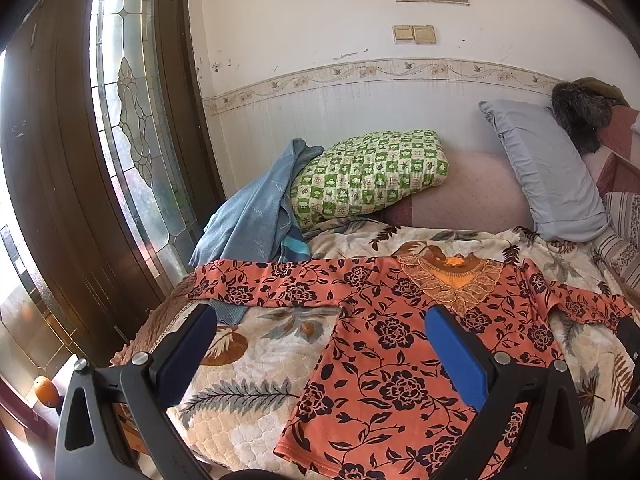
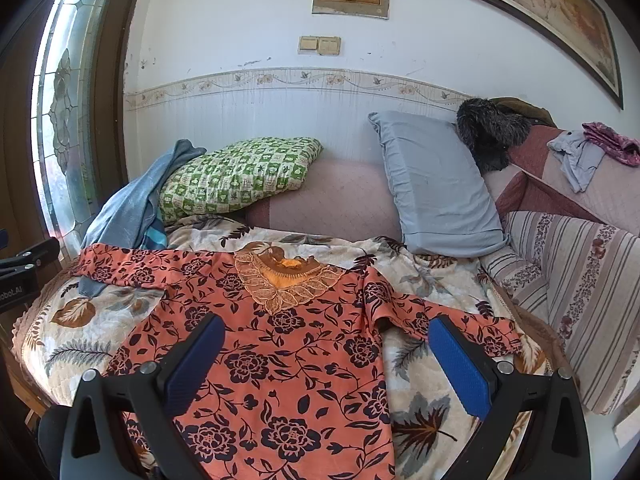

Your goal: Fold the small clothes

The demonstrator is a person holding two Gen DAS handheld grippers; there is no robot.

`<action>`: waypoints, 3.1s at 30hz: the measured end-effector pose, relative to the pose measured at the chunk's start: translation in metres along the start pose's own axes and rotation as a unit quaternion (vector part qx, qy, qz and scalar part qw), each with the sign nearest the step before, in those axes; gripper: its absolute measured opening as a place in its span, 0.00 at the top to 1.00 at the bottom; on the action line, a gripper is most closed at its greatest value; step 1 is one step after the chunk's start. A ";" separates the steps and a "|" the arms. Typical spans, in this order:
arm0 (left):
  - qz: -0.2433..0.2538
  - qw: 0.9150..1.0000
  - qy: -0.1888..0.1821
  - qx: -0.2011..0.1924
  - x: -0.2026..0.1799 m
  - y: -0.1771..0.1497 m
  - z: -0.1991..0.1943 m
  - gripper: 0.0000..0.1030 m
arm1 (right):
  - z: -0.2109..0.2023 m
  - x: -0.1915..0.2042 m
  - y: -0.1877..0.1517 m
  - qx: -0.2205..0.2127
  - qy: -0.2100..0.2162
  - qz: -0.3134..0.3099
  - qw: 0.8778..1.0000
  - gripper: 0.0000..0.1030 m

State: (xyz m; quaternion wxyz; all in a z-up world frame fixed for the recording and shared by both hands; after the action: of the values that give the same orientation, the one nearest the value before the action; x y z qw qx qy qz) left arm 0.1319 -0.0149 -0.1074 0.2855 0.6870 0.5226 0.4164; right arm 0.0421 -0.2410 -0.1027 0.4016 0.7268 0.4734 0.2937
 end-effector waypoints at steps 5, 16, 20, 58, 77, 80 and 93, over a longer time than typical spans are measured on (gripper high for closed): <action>-0.010 1.000 0.019 0.005 0.018 -0.004 0.011 0.00 | 0.011 0.007 0.001 0.008 0.000 -0.004 1.000 0.00; -0.042 0.996 0.083 0.008 0.080 -0.015 0.024 0.00 | 0.029 0.054 0.008 0.011 0.025 -0.026 0.999 0.00; -0.047 0.995 0.090 0.010 0.087 -0.016 0.025 0.00 | 0.032 0.066 0.006 0.014 0.031 -0.033 0.999 0.00; -0.002 0.972 -0.151 0.182 -0.160 -0.076 0.267 0.00 | 0.295 -0.397 -0.137 0.116 -0.021 0.659 0.743 0.41; 0.011 0.993 -0.049 0.107 -0.096 -0.051 0.272 0.00 | 0.281 -0.375 -0.046 0.013 0.005 0.558 0.830 0.94; 0.003 0.995 0.001 0.095 -0.058 -0.050 0.276 0.00 | 0.274 -0.313 0.008 0.008 0.063 0.512 0.857 0.94; -0.110 0.974 0.084 0.177 0.082 -0.095 0.311 0.00 | 0.332 0.086 0.025 0.156 0.195 0.244 0.937 0.93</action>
State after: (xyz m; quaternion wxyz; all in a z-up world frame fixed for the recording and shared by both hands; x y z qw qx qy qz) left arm 0.3656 0.1043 -0.3159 0.1584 0.6277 0.6823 0.3397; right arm 0.3541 -0.2693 -0.2450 0.0986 0.8022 0.3903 0.4410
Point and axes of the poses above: each gripper's, at about its wrist camera, not at the fingertips, and z roughly the way its jaws point, x to its left, y to its top, the point moved 7 cm from there along z, roughly the way its jaws point, and after that the axes turned 9 degrees about z, right-handed, at the moved point
